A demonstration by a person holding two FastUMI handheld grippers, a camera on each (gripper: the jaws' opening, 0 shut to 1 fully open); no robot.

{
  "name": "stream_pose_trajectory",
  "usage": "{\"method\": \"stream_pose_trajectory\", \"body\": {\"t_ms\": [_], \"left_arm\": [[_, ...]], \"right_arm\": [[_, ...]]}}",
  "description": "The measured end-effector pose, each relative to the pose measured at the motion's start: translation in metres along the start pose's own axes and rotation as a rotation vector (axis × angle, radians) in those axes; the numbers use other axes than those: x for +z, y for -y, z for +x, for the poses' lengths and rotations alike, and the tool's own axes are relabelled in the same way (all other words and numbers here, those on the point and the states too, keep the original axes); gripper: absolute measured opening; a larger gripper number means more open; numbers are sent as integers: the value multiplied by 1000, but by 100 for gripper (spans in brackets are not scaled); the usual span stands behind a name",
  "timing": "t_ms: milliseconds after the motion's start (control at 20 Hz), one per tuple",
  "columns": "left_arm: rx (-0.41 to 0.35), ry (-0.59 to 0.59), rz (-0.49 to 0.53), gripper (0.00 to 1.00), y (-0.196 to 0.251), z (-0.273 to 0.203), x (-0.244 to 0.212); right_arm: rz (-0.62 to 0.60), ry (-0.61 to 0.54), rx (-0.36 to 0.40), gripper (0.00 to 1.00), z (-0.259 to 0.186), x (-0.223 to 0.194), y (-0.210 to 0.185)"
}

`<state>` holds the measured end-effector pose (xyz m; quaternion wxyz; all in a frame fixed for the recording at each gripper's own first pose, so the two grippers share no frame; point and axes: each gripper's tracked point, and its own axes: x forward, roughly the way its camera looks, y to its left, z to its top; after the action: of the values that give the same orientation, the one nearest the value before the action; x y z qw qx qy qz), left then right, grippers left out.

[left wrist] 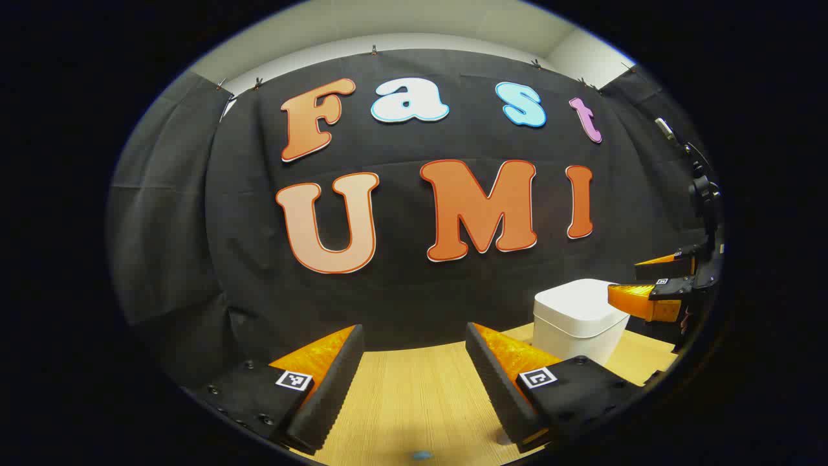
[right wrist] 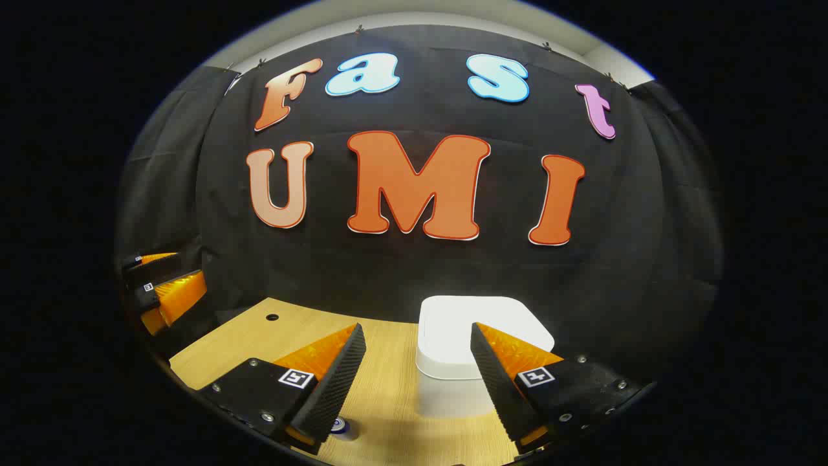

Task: Press the lid of the desktop garbage bin to open it, pick up the crumpled paper on the desktop and throw it into the bin, then pick up the pop can on the desktop and drop it into the bin, and finally close the garbage bin lid.

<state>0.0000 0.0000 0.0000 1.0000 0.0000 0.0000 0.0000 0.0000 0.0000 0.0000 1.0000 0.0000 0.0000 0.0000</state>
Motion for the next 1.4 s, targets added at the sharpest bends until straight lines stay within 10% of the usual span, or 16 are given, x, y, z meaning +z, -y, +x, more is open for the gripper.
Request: {"method": "stream_pose_trajectory", "body": {"t_ms": [900, 1400], "left_arm": [[17, -9, 33, 100, -1, 0, 0], [53, -32, 40, 100, -1, -5, -6]], "right_arm": [[-5, -3, 19, 95, 5, 8, -1], [28, -24, -45, 48, 21, 13, 55]]}}
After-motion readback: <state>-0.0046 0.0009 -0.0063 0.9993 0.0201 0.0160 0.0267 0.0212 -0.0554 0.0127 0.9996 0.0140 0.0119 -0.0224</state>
